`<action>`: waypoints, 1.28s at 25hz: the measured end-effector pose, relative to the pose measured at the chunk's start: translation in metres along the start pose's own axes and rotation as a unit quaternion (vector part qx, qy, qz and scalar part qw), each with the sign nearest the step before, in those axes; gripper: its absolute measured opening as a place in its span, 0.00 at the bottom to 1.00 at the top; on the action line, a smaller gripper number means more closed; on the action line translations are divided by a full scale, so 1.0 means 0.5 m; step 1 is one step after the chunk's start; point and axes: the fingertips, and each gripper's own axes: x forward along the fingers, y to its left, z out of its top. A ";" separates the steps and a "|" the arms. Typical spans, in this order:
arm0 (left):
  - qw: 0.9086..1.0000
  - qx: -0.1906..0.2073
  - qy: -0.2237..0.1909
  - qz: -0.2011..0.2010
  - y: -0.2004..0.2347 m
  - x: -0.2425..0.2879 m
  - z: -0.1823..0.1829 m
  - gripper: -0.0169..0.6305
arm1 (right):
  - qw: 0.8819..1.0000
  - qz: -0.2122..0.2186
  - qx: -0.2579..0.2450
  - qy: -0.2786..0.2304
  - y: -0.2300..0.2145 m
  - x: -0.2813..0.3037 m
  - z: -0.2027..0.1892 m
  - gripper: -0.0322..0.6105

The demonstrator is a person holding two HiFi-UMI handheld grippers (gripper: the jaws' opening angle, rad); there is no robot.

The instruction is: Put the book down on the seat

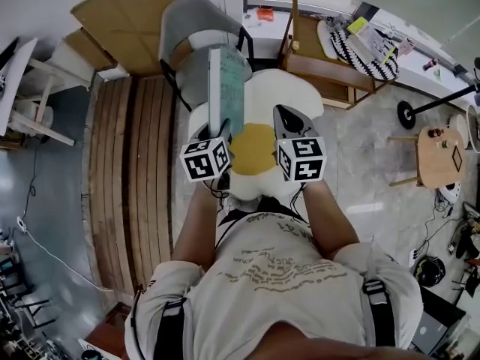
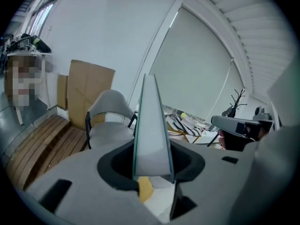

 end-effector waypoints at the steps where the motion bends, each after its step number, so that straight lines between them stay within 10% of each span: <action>1: 1.000 -0.008 0.008 -0.002 0.000 0.007 -0.020 0.30 | 1.000 0.000 0.001 0.012 -0.003 0.002 -0.019 0.09; 16: 0.984 -0.101 0.145 0.008 0.062 0.108 -0.348 0.30 | 0.986 0.016 0.057 0.156 -0.026 0.101 -0.348 0.09; 32: 0.946 -0.213 0.243 -0.011 0.214 0.255 -0.800 0.30 | 0.961 0.065 0.049 0.264 0.029 0.225 -0.785 0.09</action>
